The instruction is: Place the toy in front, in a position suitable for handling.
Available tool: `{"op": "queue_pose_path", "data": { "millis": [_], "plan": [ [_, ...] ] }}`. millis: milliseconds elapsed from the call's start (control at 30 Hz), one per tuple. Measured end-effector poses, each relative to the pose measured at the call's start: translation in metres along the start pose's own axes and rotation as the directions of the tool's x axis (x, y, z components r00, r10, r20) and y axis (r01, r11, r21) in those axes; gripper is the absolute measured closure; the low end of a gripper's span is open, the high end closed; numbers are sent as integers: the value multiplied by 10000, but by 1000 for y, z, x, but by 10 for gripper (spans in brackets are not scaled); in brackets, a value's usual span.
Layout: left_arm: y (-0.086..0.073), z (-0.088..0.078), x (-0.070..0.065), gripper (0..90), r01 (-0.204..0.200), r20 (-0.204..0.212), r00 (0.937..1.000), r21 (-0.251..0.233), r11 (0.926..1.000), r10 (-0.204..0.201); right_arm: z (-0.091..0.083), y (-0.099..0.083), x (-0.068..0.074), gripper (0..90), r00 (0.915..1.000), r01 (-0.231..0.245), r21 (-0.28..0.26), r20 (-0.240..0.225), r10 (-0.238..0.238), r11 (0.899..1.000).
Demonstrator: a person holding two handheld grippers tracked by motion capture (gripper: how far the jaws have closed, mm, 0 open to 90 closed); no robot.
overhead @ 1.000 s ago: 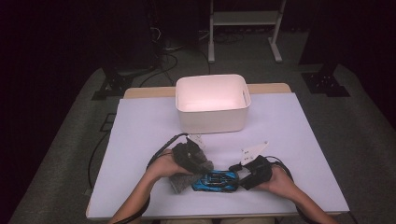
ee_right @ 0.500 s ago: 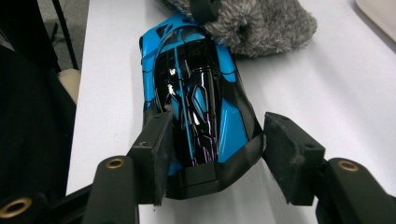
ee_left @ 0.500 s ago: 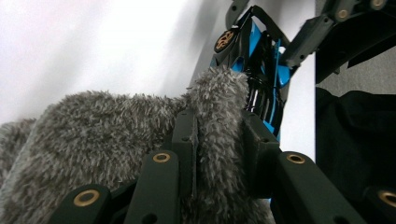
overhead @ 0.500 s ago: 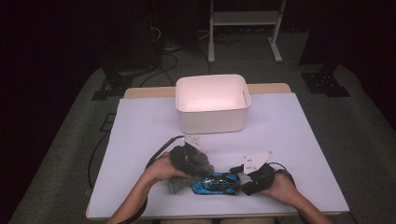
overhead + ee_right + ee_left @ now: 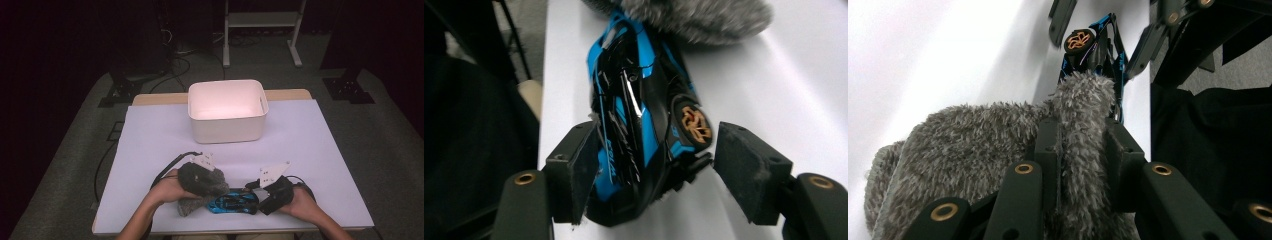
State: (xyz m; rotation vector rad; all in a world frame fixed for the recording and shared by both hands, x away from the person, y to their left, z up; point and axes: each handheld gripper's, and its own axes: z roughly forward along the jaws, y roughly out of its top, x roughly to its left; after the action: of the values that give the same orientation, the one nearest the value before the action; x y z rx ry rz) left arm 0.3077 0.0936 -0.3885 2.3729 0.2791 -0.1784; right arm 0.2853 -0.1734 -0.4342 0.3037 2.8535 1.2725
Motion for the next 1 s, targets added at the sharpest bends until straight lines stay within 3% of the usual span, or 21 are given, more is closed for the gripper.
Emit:
{"op": "queue_pose_path", "data": {
  "millis": [133,200,367,467,667,800,900,1000],
  "plan": [
    [-2,-2,-2,727,37,231,9997,-173,9998,-33,7,0,0,391,9992,-96,107,-386,100,9999],
    [-4,-3,-5,744,-30,290,9996,-274,9996,38,12,0,1,459,9966,-147,175,-807,160,9997],
    [-6,-4,-5,780,-143,361,9992,-392,9991,157,11,0,2,492,9950,51,133,-998,-37,9999],
    [-6,-5,-6,784,-128,408,9991,-439,9990,146,11,-1,6,500,9960,370,-8,-812,-370,9993],
    [1,-11,-4,785,-283,-14,9996,-392,9988,283,10,6,8,510,9960,886,45,-100,-886,9961],
    [15,-13,1,785,-240,-209,9995,-270,9993,234,9,12,-1,513,9934,1082,172,368,-1088,9940],
    [29,-11,5,785,-586,-414,9974,-24,9983,585,5,19,-12,516,9925,1090,137,541,-1096,9939],
    [35,-5,8,785,-661,-410,9969,106,9978,665,4,20,-17,516,9926,1052,139,596,-1058,9944]
  ]
}}
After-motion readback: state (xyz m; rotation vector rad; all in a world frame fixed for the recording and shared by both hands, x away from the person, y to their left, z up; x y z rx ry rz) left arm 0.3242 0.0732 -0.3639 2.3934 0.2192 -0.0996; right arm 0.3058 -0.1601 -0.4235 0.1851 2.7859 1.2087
